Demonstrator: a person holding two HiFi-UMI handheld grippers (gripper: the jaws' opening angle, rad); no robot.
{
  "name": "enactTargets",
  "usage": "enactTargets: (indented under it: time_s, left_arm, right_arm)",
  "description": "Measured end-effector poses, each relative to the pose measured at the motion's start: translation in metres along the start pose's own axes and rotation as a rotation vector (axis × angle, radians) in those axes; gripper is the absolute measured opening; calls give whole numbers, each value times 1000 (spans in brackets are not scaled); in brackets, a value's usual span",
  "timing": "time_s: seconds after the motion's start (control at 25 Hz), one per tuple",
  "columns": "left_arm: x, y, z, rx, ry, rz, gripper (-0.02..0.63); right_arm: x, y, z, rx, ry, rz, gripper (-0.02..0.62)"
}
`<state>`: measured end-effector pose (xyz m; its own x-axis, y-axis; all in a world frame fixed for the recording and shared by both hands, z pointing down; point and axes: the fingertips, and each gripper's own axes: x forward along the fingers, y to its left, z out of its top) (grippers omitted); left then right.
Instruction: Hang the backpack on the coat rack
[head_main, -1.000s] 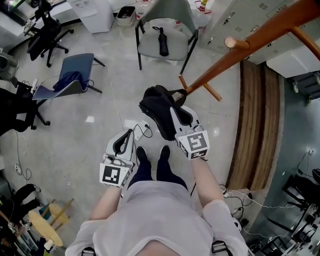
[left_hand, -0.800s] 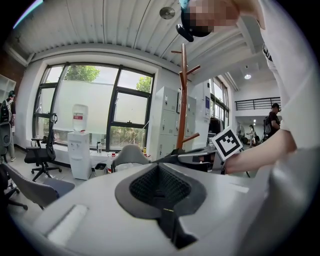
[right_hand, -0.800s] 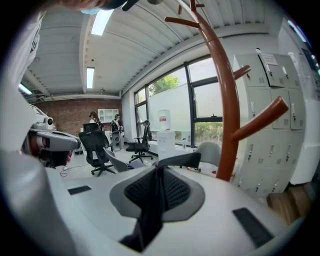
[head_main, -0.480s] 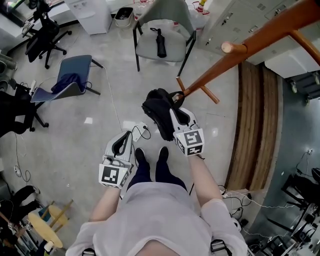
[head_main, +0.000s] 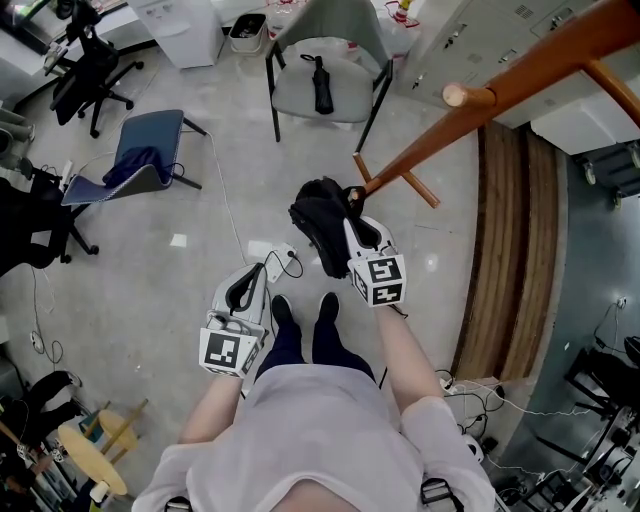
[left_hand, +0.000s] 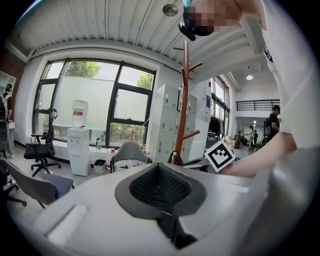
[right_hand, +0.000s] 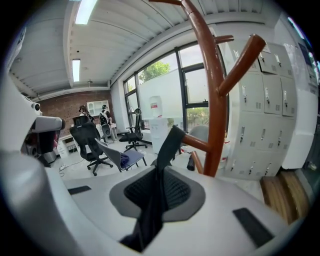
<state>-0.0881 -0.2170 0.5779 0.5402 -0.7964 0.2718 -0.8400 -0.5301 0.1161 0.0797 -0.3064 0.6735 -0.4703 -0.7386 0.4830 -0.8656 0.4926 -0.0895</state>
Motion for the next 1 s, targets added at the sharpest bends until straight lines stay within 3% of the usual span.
enactTargets:
  time_s: [1.0]
  left_arm:
    - [3, 2, 3, -10, -8, 7, 9]
  right_arm:
    - [9, -33, -14, 68, 49, -127, 43]
